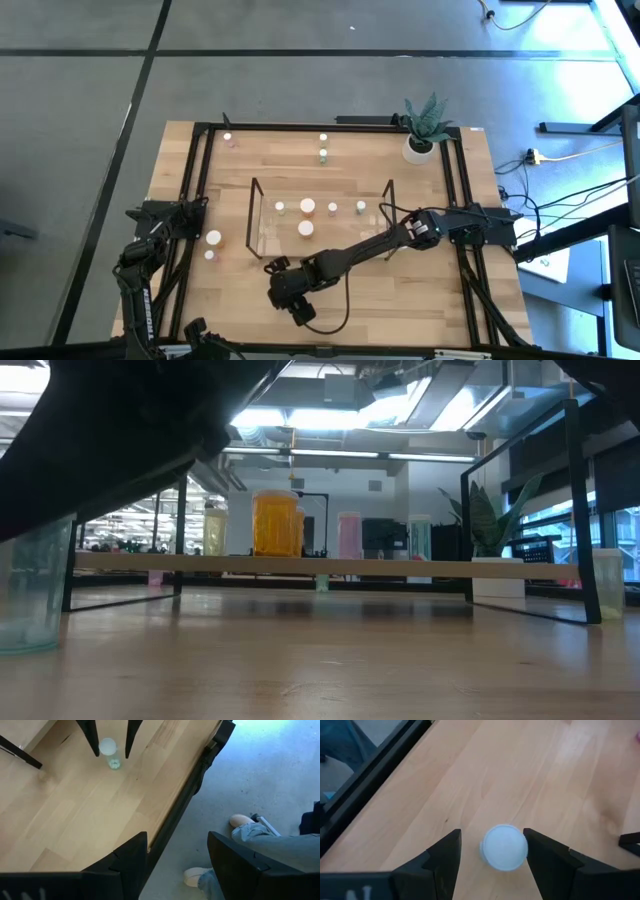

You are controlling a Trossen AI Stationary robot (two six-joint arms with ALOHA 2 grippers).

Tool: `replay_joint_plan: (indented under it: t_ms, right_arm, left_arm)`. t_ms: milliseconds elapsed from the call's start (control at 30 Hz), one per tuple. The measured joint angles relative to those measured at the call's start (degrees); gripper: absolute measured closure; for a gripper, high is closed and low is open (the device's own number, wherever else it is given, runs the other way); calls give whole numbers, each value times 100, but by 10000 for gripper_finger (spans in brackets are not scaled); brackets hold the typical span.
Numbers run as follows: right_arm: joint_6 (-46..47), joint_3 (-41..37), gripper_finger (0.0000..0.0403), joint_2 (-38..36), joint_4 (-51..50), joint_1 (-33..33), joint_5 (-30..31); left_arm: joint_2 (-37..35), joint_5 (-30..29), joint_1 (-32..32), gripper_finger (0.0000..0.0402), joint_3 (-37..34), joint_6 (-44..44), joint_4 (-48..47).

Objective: Pick and place medicine bottles onto shelf by color
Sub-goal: Put the bottom blue pill bottle aligned with the blue pill bottle on the shelf

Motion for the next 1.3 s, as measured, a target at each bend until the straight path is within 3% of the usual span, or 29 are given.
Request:
replay_joint_plan:
  t_ms: [167, 533, 1300]
  right_arm:
    - [27, 0, 203, 0, -20, -4, -1]
    - [42, 0, 274, 0, 15, -4, 5]
    - [208, 133, 274, -22, -173, 67, 348]
  left_arm:
    - [0, 1, 0, 200, 0, 0, 0]
    - [0, 1, -2, 200, 0, -2, 0]
    - [0, 1, -2, 200, 1, 2, 0]
